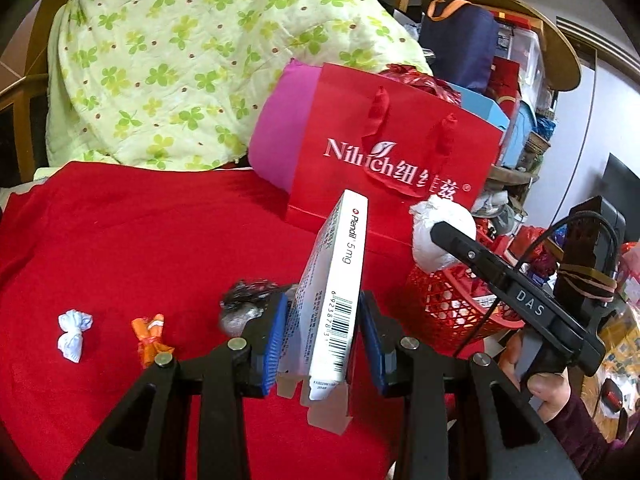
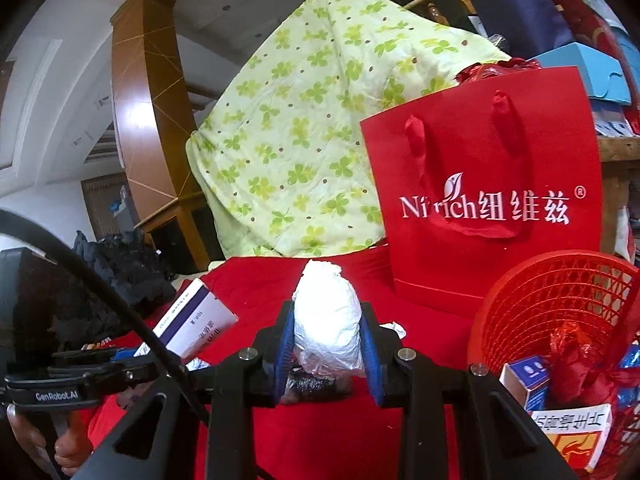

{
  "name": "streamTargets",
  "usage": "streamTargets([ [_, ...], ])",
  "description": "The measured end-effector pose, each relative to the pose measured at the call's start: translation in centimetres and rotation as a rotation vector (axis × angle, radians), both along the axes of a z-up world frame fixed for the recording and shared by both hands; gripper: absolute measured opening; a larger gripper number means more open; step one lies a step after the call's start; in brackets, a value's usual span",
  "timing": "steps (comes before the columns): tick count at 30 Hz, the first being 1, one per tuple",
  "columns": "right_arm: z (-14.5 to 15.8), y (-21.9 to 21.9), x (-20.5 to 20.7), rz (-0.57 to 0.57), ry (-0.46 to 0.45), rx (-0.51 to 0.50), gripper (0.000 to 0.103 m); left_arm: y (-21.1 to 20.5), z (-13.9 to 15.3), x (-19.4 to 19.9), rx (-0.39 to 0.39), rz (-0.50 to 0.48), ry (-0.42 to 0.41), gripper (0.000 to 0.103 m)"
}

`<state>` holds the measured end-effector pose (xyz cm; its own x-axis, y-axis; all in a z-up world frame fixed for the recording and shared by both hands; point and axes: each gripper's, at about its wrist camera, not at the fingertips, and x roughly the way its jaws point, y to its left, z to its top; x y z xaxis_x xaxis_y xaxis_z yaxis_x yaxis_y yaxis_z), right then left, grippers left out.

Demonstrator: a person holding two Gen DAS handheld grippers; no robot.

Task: Collect trash
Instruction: 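Lift and carry the slim box and white tissue over the red mesh basket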

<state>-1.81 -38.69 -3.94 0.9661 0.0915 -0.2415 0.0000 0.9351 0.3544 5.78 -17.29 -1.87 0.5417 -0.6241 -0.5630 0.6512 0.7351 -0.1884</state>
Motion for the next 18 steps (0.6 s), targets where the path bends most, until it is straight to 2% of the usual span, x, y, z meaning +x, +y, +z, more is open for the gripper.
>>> streamTargets([
  [18, 1.4, -2.5, -2.6, -0.032, -0.086, 0.053, 0.033, -3.8, 0.3, -1.9, -0.012, -0.074, 0.016, 0.038],
])
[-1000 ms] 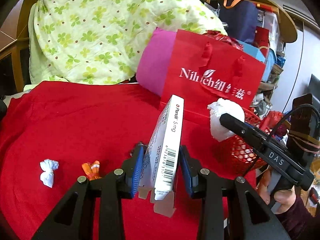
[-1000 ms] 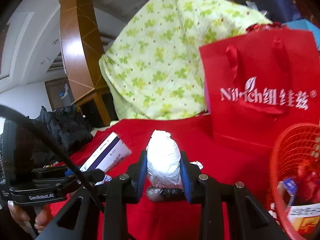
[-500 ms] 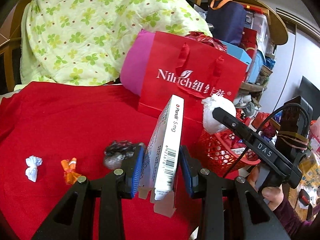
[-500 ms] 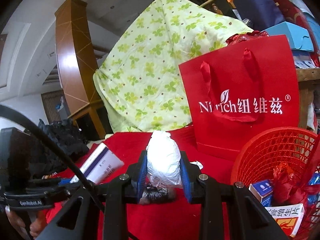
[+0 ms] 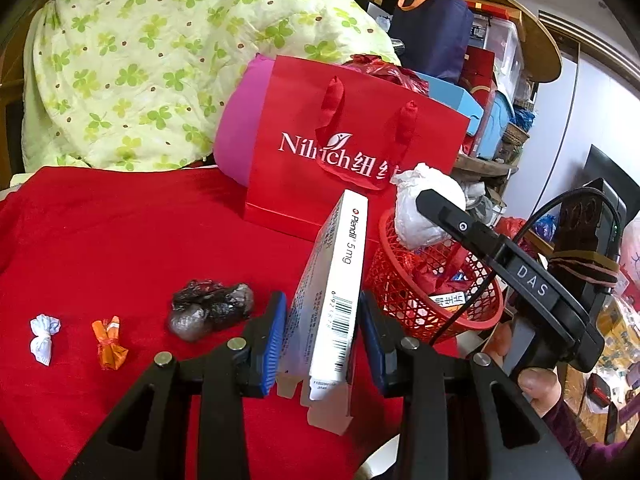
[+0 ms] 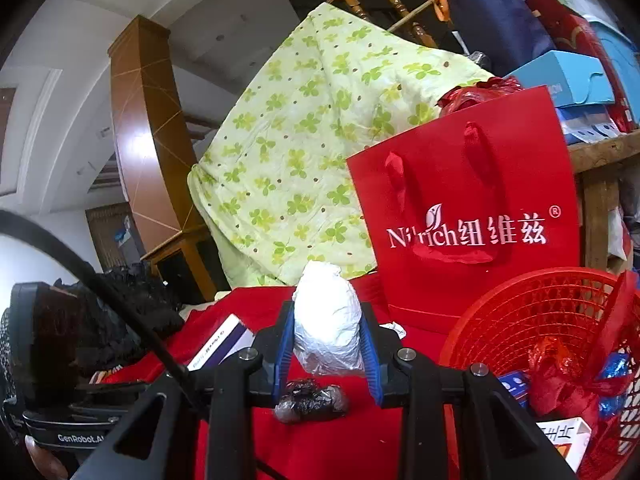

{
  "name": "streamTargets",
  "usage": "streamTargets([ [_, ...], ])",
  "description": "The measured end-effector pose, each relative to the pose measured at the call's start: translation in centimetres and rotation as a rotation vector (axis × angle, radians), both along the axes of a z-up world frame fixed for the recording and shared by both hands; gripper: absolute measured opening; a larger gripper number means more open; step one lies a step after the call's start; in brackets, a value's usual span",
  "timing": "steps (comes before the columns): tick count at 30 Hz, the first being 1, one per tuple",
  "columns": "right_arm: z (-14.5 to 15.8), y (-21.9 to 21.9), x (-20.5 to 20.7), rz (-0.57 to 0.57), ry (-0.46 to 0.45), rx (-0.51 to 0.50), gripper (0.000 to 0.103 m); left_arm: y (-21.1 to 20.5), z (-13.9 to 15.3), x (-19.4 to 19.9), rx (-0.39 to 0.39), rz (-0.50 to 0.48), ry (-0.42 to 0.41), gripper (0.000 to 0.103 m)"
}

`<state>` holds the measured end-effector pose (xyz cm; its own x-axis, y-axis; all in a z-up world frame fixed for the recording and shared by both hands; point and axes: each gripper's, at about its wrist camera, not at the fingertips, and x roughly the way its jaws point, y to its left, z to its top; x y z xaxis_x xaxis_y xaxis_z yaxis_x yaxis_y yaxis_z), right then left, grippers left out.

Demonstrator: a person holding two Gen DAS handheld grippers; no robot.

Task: Collect trash
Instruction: 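Lift and carry the slim box and white tissue over the red mesh basket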

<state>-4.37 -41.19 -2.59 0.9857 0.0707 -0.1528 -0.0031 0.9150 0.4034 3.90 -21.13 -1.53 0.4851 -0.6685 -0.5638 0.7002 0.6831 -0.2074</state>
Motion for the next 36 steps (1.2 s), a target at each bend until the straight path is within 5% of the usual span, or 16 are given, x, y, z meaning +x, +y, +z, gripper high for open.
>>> streamTargets([
  [36, 0.2, -5.3, -3.4, -0.108, -0.075, 0.160, 0.033, -5.1, 2.6, -2.4, -0.046, -0.128, -0.001, 0.039],
])
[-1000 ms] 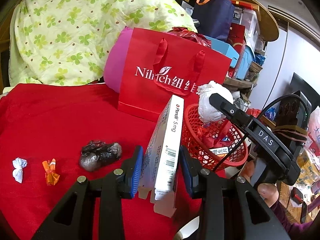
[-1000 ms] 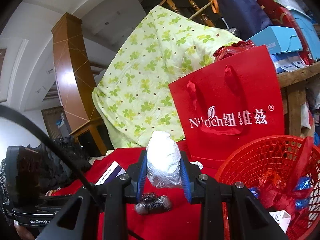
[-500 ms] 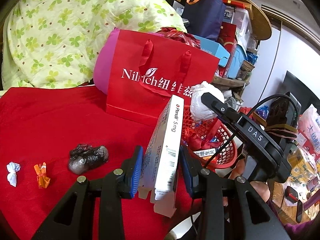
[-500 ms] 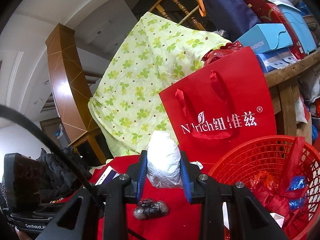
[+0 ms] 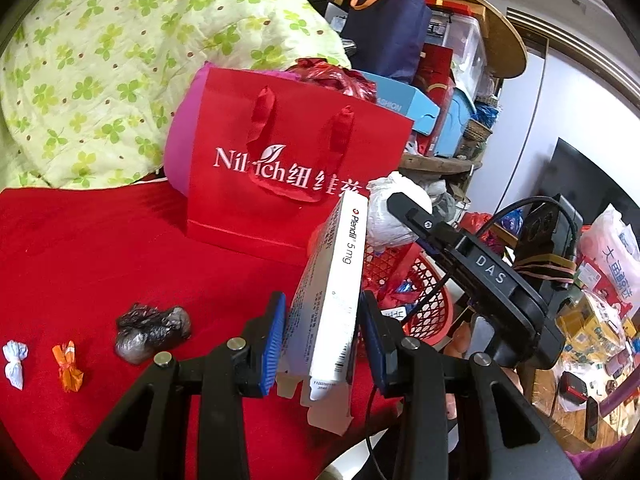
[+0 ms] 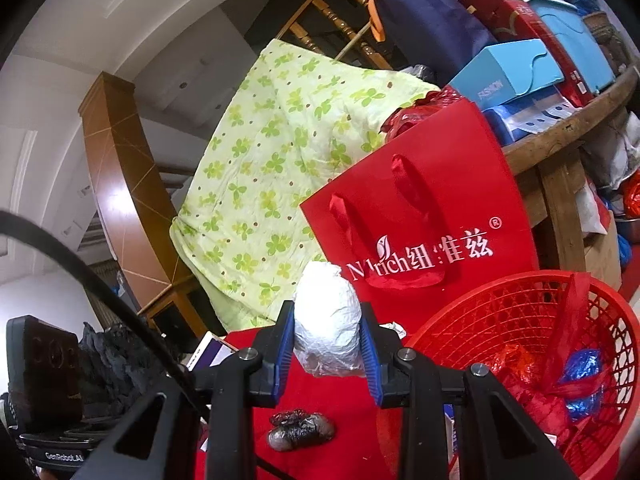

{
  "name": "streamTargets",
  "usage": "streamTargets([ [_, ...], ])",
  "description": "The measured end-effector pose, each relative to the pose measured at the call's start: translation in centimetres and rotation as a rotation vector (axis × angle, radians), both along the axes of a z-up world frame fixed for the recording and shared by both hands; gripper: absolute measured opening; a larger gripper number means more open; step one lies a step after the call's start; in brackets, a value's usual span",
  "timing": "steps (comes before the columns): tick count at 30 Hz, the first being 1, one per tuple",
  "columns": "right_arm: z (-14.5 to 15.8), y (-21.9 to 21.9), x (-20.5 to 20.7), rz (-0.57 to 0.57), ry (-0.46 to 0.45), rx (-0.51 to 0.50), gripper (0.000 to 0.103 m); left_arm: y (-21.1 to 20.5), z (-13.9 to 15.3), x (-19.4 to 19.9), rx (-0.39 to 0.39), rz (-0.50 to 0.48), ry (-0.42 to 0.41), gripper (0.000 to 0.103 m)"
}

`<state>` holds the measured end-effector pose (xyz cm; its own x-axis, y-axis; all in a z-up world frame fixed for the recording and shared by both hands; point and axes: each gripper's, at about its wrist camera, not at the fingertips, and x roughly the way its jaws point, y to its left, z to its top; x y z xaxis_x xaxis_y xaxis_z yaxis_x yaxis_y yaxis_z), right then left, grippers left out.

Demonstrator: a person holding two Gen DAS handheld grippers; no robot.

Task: Collect trash
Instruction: 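Lift and carry the slim box and white tissue over the red mesh basket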

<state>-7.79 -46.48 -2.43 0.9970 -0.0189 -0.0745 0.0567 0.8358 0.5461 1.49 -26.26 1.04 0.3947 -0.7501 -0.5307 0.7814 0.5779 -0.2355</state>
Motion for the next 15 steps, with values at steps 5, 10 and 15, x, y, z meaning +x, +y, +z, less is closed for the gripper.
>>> streamTargets([
  [5, -0.1, -0.6, -0.4, -0.018, -0.007, 0.019, 0.033, -0.9, 0.4, -0.4, -0.003, -0.021, -0.008, 0.039],
  [10, -0.2, -1.4, -0.8, -0.032, -0.017, 0.047, 0.033, -1.8, 0.6, -0.7, -0.002, -0.047, -0.011, 0.039],
  [15, -0.3, -3.1, -1.8, -0.069, -0.043, 0.090, 0.033, -2.9, 0.6, -0.8, 0.004, -0.065, -0.007, 0.039],
])
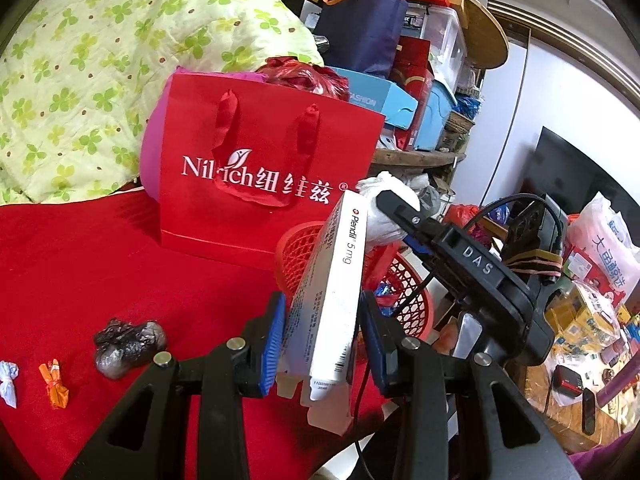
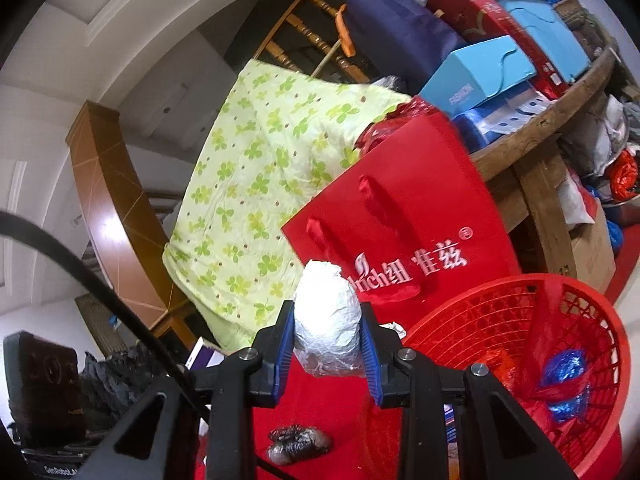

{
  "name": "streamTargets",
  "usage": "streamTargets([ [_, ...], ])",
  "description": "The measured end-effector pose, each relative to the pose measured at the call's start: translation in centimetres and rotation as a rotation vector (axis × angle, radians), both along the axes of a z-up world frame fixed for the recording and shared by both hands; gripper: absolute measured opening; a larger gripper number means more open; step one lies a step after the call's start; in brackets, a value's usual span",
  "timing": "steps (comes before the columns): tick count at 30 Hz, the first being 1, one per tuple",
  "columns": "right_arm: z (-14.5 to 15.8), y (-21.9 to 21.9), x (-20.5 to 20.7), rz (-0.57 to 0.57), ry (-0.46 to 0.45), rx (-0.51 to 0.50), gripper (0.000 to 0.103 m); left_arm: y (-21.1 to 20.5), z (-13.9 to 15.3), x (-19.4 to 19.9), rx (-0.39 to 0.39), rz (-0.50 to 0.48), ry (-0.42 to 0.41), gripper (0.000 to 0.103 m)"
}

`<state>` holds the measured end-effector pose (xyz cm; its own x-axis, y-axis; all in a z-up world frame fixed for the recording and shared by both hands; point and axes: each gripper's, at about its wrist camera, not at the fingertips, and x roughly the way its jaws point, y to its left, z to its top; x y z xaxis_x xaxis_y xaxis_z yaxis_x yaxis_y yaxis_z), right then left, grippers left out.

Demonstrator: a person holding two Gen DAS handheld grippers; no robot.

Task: Collect trash
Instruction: 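Lift and carry the slim box and white tissue over the red mesh basket, then open both tools to drop the slim box and tissue into the basket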

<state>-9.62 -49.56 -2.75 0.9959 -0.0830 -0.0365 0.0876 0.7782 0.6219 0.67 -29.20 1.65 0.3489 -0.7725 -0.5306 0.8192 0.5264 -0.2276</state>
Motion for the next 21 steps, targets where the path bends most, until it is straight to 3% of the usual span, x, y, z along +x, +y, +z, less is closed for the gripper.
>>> streamTargets([
  [9, -1.5, -5.1, -2.7, -0.095, -0.039, 0.163, 0.033, -2.6, -0.2, 0.7, 0.000, -0.047, 0.030, 0.039],
  [19, -2.6, -7.3, -4.5, -0.172, -0.007, 0.192, 0.035, -7.4, -1.0, 1.4, -0.018, -0.103, 0.101, 0.039],
  [21, -2.7, -7.6, -4.6, -0.178, 0.004, 0.199, 0.036, -8.5, -1.4, 1.6, -0.013, -0.100, 0.104, 0.045],
])
